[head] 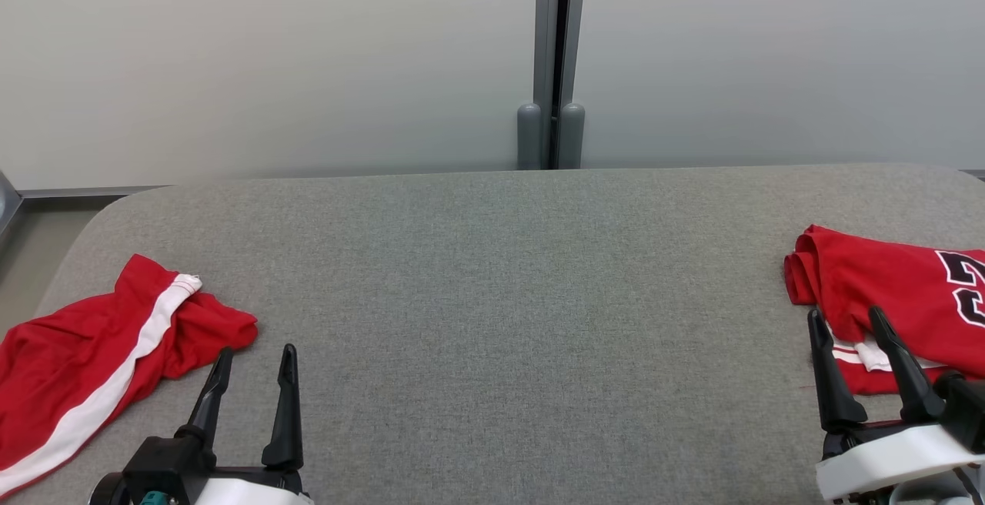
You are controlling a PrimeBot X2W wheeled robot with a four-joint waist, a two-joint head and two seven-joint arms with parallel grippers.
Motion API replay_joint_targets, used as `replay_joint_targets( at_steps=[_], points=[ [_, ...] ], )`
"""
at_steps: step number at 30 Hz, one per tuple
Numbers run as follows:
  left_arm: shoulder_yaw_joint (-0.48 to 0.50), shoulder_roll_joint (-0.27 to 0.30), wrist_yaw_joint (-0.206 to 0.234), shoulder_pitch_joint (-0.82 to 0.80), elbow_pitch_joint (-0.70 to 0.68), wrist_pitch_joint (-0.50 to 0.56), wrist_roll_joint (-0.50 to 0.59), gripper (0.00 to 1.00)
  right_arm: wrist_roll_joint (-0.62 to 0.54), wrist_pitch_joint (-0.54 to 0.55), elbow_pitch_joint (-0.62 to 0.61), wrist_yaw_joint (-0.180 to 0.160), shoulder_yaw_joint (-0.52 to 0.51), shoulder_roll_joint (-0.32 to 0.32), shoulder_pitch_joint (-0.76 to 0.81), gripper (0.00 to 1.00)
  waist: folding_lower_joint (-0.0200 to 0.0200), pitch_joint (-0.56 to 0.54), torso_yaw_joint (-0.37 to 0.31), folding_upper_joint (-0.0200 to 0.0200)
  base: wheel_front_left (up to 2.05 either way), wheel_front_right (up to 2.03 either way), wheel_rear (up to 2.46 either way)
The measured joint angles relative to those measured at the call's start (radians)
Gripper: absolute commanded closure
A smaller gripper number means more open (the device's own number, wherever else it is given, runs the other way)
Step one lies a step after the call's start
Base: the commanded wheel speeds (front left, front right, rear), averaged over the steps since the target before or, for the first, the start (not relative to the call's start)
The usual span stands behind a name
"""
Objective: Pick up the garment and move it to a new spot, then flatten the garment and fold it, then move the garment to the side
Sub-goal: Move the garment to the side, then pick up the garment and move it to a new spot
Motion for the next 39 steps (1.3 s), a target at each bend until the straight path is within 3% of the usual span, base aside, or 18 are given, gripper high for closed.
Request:
replay_joint_targets(
  at_steps=[20, 27, 39],
  points=[
    [0.020, -0.019, -0.023, -0.008, 0.007, 0.000, 0.024, 0.00, -0.002, 0.023, -0.021, 0.000, -0.004, 0.013, 0.014, 0.00, 0.0000, 0.000, 0.026, 0.0000, 0.00, 0.00, 0.00],
    [0.039, -0.016, -0.019, -0.015, 0.028, -0.001, 0.028, 0.00, -0.003, 0.024, -0.018, 0.000, 0.023, 0.018, 0.014, 0.00, 0.0000, 0.001, 0.109, 0.0000, 0.00, 0.00, 0.00],
    [0.067, 0.002, 0.002, -0.013, 0.040, 0.004, 0.030, 0.00, 0.006, 0.021, 0.005, 0.000, 0.106, 0.034, -0.008, 0.00, 0.0000, 0.001, 0.309, 0.0000, 0.00, 0.00, 0.00]
  ],
)
